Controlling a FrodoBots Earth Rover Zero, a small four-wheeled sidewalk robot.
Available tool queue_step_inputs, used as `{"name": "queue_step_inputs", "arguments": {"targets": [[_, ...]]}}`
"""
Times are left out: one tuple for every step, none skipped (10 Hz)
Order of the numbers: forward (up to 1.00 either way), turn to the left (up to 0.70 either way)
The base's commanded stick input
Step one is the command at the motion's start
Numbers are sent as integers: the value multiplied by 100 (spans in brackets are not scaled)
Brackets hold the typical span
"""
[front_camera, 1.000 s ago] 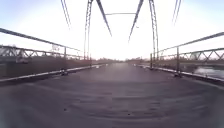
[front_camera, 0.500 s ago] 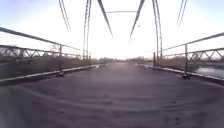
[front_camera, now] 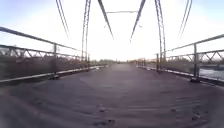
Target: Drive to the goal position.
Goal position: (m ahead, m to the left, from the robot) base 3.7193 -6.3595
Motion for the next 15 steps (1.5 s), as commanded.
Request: {"name": "queue_step_inputs", "arguments": {"targets": [[100, -35], [100, 1], [100, 1], [100, 1], [100, 1], [100, 1], [100, 1], [100, 1], [100, 1], [100, 1], [100, 1], [100, 1], [100, 2], [100, 2], [100, 1]]}}
